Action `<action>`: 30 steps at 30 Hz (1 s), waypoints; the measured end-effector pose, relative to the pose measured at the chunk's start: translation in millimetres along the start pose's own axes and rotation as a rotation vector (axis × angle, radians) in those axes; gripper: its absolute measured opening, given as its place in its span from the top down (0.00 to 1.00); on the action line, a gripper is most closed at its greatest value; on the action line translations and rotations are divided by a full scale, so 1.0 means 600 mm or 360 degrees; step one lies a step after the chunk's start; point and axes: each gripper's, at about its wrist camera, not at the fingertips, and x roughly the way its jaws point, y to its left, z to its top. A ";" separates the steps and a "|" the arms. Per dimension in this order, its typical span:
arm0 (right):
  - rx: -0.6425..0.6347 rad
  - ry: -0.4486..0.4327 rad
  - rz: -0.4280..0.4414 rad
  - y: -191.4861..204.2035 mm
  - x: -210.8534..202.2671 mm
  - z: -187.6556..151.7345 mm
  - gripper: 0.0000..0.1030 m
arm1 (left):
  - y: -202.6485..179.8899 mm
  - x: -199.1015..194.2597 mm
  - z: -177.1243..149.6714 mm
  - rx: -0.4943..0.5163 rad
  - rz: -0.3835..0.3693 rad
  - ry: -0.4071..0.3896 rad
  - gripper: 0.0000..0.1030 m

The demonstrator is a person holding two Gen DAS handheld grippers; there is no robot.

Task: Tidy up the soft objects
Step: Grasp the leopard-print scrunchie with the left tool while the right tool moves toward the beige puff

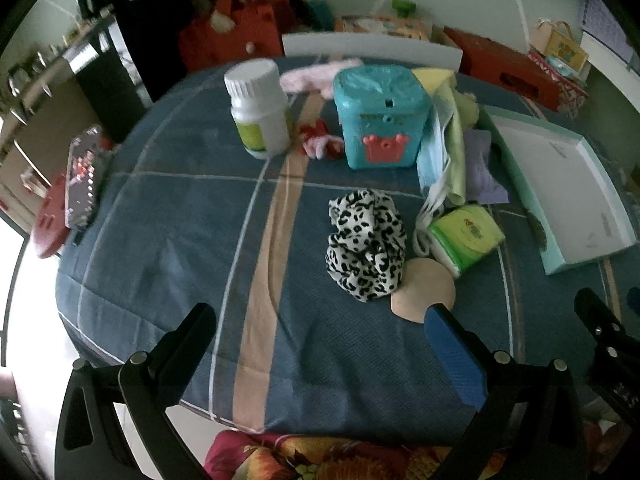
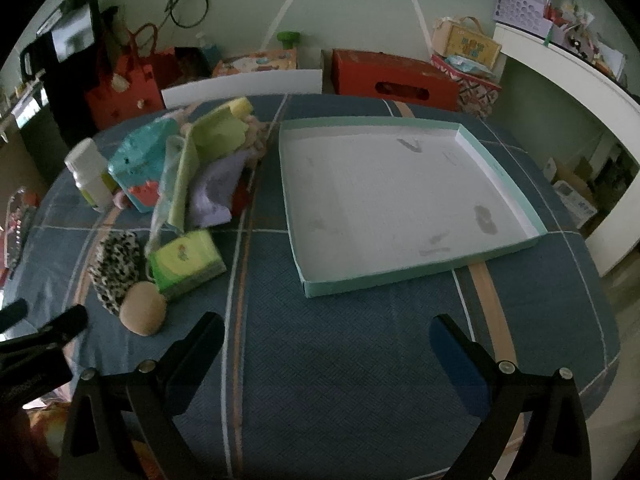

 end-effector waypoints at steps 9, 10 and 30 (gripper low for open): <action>0.0015 -0.0036 0.0236 0.012 -0.018 0.057 0.00 | 0.010 -0.017 0.079 -0.0003 -0.0069 -0.0069 0.00; 0.0012 -0.0036 0.0252 0.016 -0.018 0.067 0.00 | 0.013 -0.018 0.088 -0.0034 -0.0112 -0.0081 0.00; -0.0016 0.0032 0.0293 0.046 0.047 0.127 0.00 | 0.013 0.061 0.133 -0.0221 -0.0282 0.0021 0.00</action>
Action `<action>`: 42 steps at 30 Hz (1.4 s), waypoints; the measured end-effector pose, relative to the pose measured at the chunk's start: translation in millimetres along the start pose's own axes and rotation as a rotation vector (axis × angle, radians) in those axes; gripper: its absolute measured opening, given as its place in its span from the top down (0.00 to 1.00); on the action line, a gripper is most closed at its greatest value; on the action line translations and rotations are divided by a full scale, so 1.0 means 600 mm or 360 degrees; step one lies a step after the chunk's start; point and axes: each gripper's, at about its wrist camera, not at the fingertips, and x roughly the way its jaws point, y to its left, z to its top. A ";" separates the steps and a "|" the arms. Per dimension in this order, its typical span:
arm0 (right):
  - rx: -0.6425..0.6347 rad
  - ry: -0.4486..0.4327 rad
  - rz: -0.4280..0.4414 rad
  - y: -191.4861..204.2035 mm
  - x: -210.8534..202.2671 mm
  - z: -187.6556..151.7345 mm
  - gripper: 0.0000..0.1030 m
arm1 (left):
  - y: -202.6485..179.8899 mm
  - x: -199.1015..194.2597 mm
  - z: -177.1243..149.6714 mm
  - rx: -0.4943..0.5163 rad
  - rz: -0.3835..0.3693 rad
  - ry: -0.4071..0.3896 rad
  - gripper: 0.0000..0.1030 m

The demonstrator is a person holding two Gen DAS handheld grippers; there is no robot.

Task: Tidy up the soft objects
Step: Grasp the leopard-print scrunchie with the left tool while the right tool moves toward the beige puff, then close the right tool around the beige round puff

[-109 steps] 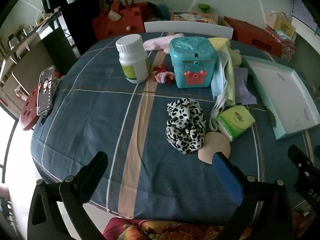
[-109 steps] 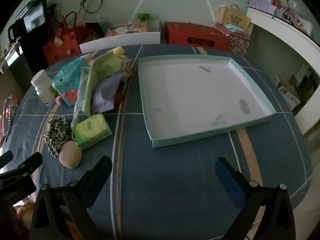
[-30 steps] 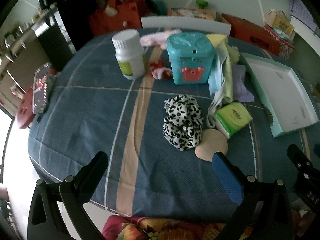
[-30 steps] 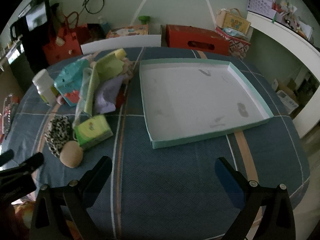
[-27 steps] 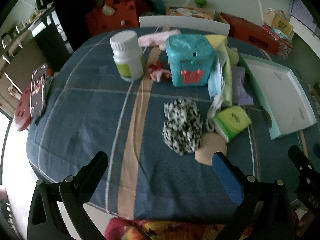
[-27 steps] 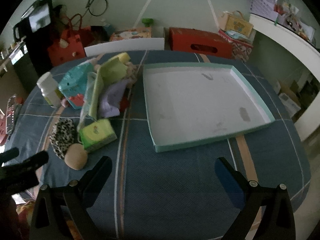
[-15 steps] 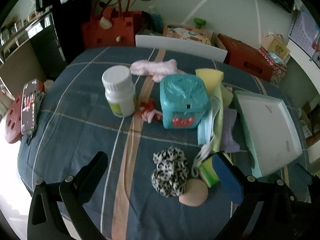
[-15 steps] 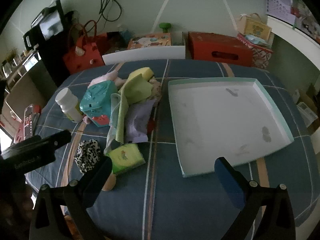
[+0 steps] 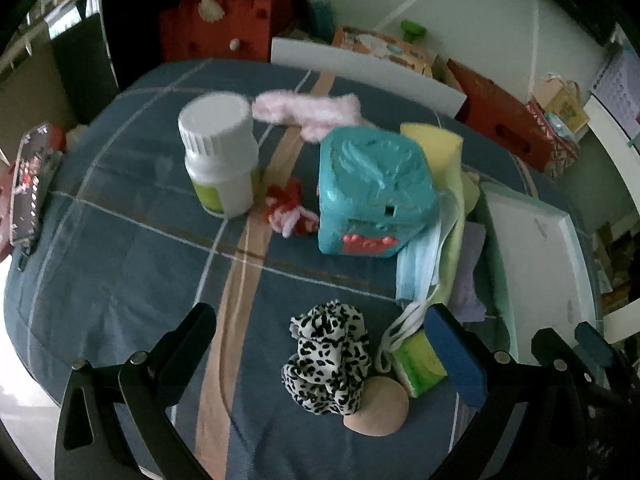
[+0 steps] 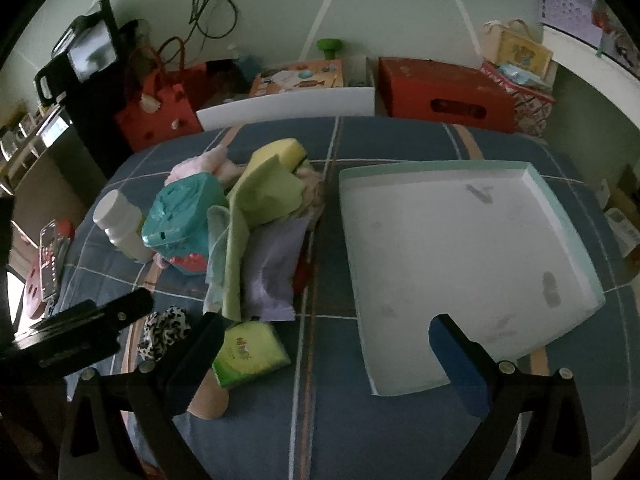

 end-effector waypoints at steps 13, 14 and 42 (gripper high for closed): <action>0.0018 0.0040 0.0060 0.000 0.027 -0.037 0.00 | 0.008 0.050 -0.028 -0.0045 -0.0113 0.0192 0.00; 0.0012 0.0056 0.0064 0.002 0.029 -0.038 0.00 | 0.010 0.053 -0.029 -0.0052 -0.0121 0.0201 0.00; -0.0219 0.0283 0.0125 0.075 0.074 -0.084 0.00 | 0.039 0.095 -0.064 -0.0033 -0.0157 0.0273 0.72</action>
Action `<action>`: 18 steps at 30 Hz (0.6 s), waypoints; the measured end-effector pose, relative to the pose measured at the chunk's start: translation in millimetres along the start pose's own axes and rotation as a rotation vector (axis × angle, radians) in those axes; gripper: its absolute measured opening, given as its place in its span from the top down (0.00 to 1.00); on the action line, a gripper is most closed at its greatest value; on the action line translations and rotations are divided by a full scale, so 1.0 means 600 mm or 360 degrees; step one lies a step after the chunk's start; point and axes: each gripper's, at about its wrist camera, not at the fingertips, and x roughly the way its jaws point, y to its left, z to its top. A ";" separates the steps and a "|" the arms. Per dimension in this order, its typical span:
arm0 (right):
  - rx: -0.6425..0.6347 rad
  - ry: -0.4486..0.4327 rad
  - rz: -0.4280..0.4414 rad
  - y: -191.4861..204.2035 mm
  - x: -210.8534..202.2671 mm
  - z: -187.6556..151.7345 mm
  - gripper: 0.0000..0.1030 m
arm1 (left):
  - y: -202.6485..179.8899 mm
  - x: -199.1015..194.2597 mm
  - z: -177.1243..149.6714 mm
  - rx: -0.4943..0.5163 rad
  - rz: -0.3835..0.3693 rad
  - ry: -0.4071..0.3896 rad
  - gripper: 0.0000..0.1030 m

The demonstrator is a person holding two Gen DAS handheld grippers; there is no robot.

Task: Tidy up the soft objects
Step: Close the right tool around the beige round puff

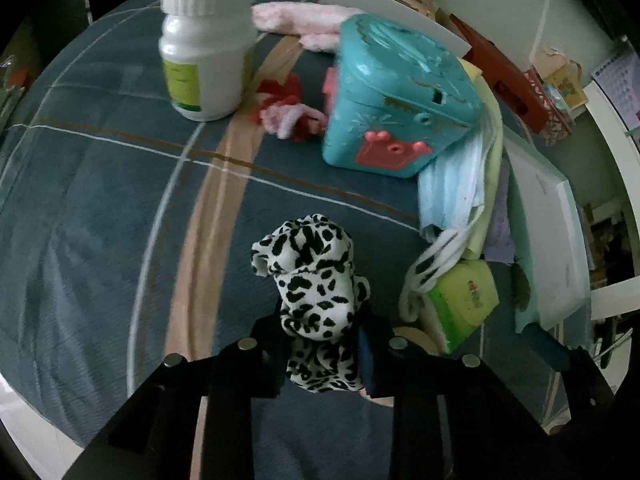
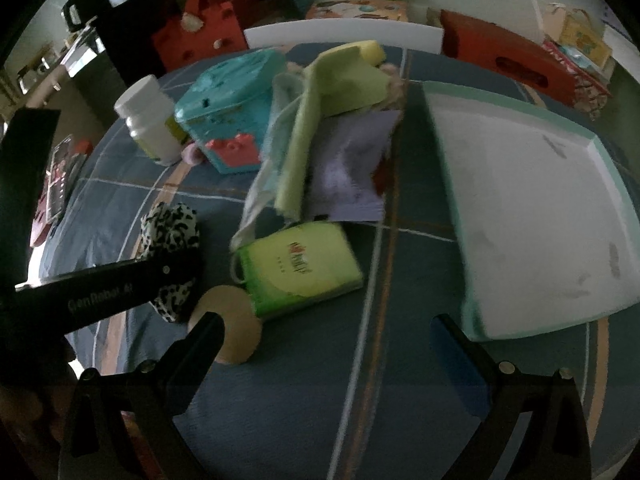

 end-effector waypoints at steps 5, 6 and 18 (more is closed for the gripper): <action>-0.0062 0.0020 0.0052 0.024 0.005 -0.002 0.00 | 0.029 -0.011 -0.004 -0.0029 0.0074 -0.0040 0.72; -0.0072 0.0023 0.0064 0.029 0.006 -0.002 0.00 | 0.036 -0.013 -0.004 -0.0041 0.0079 -0.0044 0.72; -0.0238 0.0074 0.0124 0.102 0.042 -0.006 0.13 | 0.086 -0.028 -0.004 -0.0108 0.0053 -0.0064 0.72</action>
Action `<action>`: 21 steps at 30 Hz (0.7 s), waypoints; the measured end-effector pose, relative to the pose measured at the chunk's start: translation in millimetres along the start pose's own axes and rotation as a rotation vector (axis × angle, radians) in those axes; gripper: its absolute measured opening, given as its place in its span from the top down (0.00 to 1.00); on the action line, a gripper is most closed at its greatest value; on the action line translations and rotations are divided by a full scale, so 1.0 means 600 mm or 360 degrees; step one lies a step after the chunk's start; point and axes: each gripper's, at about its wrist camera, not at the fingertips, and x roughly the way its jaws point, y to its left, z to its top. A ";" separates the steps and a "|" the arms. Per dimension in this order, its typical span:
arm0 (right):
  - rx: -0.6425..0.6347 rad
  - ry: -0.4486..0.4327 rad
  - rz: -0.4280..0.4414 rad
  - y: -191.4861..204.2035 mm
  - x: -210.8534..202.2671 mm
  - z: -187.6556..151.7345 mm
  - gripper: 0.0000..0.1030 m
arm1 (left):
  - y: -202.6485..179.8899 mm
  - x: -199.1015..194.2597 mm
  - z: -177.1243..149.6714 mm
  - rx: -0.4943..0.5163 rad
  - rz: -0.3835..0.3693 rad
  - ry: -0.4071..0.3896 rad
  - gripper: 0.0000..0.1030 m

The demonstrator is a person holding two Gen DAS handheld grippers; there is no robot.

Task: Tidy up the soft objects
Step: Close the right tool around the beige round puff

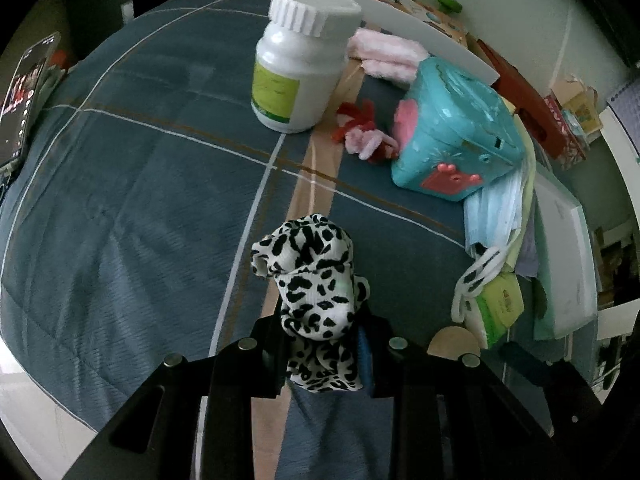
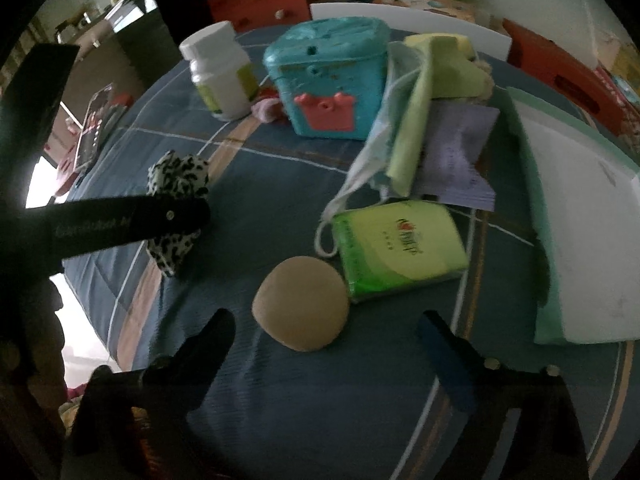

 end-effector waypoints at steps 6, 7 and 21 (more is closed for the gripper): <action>-0.0069 0.0011 0.0025 0.013 0.015 -0.002 0.28 | 0.016 -0.005 0.004 -0.0018 -0.0007 -0.0004 0.72; -0.0079 0.0012 0.0027 0.016 0.017 -0.002 0.31 | 0.019 -0.004 0.004 -0.0019 -0.0008 -0.0003 0.72; -0.0110 -0.0005 0.0021 0.024 0.023 -0.004 0.47 | 0.010 -0.004 0.007 -0.0011 -0.0001 0.0001 0.72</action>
